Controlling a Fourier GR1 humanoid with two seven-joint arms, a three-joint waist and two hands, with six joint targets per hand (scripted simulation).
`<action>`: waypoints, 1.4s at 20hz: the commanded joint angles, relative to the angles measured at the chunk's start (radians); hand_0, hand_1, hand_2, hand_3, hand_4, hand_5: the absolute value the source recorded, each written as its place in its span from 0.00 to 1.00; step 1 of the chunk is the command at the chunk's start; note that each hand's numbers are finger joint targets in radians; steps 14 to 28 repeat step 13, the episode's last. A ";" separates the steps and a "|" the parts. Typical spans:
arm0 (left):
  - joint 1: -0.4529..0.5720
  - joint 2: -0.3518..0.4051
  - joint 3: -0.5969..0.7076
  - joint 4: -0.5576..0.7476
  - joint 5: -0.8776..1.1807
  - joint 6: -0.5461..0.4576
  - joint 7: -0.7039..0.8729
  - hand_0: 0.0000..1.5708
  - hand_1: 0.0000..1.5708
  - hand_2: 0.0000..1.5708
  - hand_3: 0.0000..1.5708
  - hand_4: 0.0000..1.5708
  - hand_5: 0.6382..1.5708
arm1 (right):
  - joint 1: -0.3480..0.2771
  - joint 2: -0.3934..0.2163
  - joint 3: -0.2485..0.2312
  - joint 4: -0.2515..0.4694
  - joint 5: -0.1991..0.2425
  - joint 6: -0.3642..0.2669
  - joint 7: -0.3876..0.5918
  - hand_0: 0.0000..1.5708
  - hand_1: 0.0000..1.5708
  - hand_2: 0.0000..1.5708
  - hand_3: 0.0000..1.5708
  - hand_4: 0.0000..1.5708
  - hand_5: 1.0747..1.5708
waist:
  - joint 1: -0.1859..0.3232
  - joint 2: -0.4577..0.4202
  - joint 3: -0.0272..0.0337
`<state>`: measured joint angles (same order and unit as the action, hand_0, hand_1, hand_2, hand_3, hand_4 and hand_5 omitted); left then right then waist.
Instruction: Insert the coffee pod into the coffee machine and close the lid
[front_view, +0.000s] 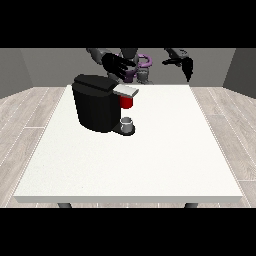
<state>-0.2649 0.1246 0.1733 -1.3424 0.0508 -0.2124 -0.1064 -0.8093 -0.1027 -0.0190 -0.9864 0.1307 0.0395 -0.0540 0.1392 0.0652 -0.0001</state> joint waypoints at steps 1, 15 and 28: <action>-0.009 -0.036 -0.029 -0.020 -0.044 0.067 -0.021 0.00 0.00 0.00 0.00 0.12 1.00 | -0.004 0.038 0.002 -0.001 -0.016 0.015 -0.019 0.00 0.00 0.00 0.00 0.08 1.00 | -0.014 -0.008 0.0002; 0.149 -0.042 -0.009 0.033 -0.010 0.033 -0.090 0.00 0.00 0.00 0.00 0.12 1.00 | 0.426 0.102 0.174 -0.169 -0.179 0.003 -0.163 0.00 0.00 0.00 0.00 0.10 1.00 | -0.134 -0.186 0.0004; 0.149 -0.042 -0.009 0.033 -0.010 0.033 -0.090 0.00 0.00 0.00 0.00 0.12 1.00 | 0.426 0.102 0.174 -0.169 -0.179 0.003 -0.163 0.00 0.00 0.00 0.00 0.10 1.00 | -0.134 -0.186 0.0004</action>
